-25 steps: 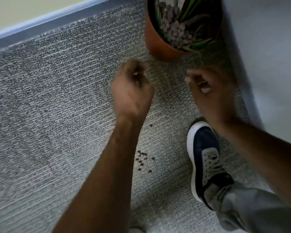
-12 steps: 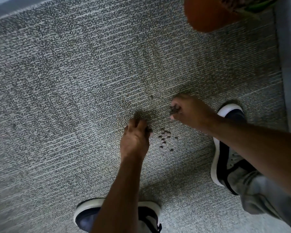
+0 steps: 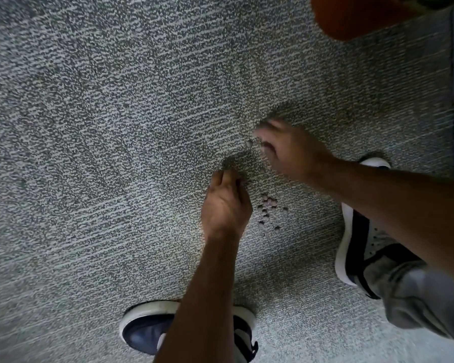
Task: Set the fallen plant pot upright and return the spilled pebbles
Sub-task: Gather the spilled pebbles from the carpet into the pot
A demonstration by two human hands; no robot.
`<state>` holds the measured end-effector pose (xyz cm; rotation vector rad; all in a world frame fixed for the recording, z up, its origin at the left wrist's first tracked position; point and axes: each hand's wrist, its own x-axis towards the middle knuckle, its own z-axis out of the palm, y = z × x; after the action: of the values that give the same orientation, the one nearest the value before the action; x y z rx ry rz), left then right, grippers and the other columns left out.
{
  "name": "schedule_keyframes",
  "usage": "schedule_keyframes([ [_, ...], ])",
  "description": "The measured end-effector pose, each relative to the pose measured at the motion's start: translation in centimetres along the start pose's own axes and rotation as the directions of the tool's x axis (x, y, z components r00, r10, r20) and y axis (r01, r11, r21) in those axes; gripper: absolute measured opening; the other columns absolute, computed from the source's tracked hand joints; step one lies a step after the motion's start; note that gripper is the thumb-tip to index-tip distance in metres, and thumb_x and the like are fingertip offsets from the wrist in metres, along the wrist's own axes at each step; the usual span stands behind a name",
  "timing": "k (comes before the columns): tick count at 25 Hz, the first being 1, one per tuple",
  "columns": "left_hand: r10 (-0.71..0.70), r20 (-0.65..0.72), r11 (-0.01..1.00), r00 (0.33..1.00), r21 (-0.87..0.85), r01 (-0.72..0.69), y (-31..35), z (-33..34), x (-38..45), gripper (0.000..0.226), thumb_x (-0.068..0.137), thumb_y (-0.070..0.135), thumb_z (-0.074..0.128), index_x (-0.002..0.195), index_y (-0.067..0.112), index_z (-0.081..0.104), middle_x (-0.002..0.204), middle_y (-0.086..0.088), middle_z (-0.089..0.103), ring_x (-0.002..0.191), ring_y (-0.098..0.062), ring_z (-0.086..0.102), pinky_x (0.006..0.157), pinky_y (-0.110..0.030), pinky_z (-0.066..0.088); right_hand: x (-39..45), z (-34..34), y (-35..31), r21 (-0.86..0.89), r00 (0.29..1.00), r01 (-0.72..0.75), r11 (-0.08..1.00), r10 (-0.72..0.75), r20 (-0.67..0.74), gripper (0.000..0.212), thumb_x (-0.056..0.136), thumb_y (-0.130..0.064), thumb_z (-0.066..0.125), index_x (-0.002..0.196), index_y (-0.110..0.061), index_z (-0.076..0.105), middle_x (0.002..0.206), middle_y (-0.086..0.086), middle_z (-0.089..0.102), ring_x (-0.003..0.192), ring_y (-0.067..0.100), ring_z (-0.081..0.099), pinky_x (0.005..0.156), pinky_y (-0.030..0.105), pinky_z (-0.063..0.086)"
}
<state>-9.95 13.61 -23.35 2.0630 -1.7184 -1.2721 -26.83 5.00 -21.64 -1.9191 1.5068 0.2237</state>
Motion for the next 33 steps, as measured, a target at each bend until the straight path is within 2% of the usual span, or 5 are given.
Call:
schedule_keyframes([
  [3,0.008,0.085,0.998,0.996,0.055,-0.013,0.9,1.1,-0.9,0.024,0.099,0.032,0.044,0.117,0.019,0.054,0.113,-0.004,0.054,0.082,-0.022,0.062,0.063,-0.041,0.06,1.1,0.3,-0.7,-0.112,0.995,0.094,0.989,-0.091,0.027,0.05,0.09,-0.015,0.067,0.137,-0.011,0.052,0.137,0.009,0.05,0.12,0.026,0.053,0.093,0.035,0.049],
  [11,-0.012,0.428,0.969,0.904,0.229,-0.096,-0.3,5.4,-5.6,0.062,0.088,0.03,0.063,0.139,0.034,0.029,0.141,-0.011,0.034,0.12,-0.032,0.053,0.077,-0.048,0.061,1.1,1.2,-0.8,-0.159,0.952,0.266,0.951,-0.233,0.2,0.027,0.083,0.005,0.057,0.106,-0.008,0.062,0.11,0.011,0.058,0.093,0.024,0.061,0.074,0.037,0.057],
  [21,0.138,0.554,0.876,0.821,0.318,-0.363,0.2,4.4,-5.5,0.051,0.092,0.008,0.053,0.14,0.018,0.041,0.142,-0.012,0.041,0.123,-0.034,0.047,0.077,-0.045,0.059,-10.8,7.3,2.0,0.173,0.957,-0.29,0.941,0.279,0.084,0.013,0.094,-0.013,0.057,0.106,-0.012,0.061,0.111,0.009,0.054,0.086,0.031,0.061,0.072,0.043,0.052],
  [27,0.202,0.629,0.758,0.751,0.385,-0.526,0.6,3.7,-4.3,0.057,0.092,0.008,0.057,0.145,0.009,0.037,0.138,-0.014,0.045,0.119,-0.035,0.051,0.076,-0.043,0.06,-11.0,9.4,-0.1,0.124,0.952,-0.238,0.964,0.205,0.228,0.048,0.083,-0.003,0.065,0.126,-0.014,0.048,0.132,0.012,0.04,0.081,0.031,0.063,0.064,0.04,0.055],
  [33,0.261,0.496,0.803,0.829,0.366,-0.471,-0.7,-0.2,-1.3,0.047,0.09,0.012,0.062,0.136,0.009,0.048,0.137,-0.014,0.049,0.123,-0.031,0.053,0.084,-0.044,0.06,-11.1,9.7,-0.9,0.013,0.988,-0.081,0.997,0.079,0.131,0.051,0.088,-0.033,0.07,0.128,-0.01,0.048,0.126,0.015,0.046,0.085,0.029,0.065,0.065,0.038,0.059],
])
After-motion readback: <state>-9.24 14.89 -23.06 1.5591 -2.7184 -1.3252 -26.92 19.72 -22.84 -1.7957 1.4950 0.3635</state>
